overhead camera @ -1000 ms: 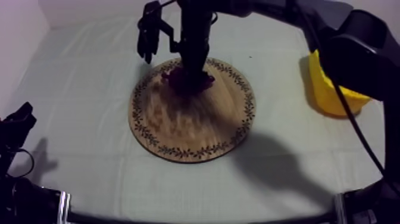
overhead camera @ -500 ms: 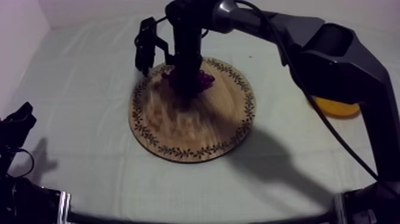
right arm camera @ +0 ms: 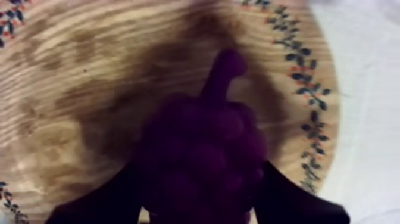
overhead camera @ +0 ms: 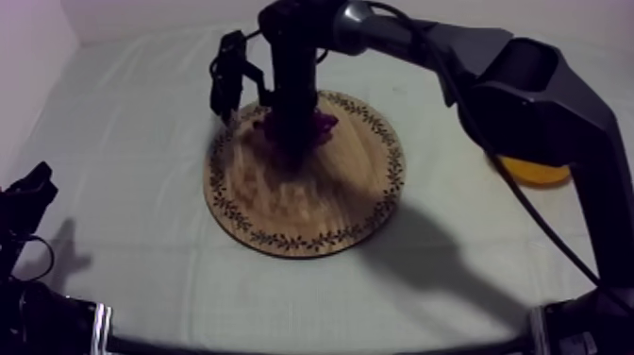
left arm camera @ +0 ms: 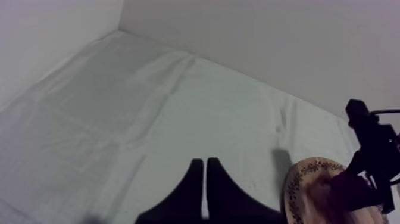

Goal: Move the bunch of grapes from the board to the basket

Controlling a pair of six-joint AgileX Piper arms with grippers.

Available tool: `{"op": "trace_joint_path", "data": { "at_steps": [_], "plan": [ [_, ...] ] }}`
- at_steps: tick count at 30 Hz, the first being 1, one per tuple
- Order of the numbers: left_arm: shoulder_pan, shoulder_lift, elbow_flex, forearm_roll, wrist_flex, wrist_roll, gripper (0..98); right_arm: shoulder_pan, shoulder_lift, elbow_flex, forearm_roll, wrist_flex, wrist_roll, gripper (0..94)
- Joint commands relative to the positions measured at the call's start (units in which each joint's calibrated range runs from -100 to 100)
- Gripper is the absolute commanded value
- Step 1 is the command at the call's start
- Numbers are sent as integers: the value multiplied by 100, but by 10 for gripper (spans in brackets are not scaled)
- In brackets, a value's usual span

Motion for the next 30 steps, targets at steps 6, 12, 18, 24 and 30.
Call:
{"op": "trace_joint_path", "data": {
  "at_steps": [6,12,18,24,30],
  "plan": [
    [2,2,-4,1,-1,2,0,78,-840,-65,75,136,-26,289],
    [2,2,-4,1,-1,2,0,161,-1593,-123,163,229,-133,289],
    [2,2,-4,1,-1,2,0,186,-2255,163,229,261,-396,286],
    [2,2,-4,1,-1,2,0,231,-2938,1021,263,256,-755,281],
    [2,2,-4,1,-1,2,0,584,-3639,2100,268,243,-1216,287]
  ]
}}
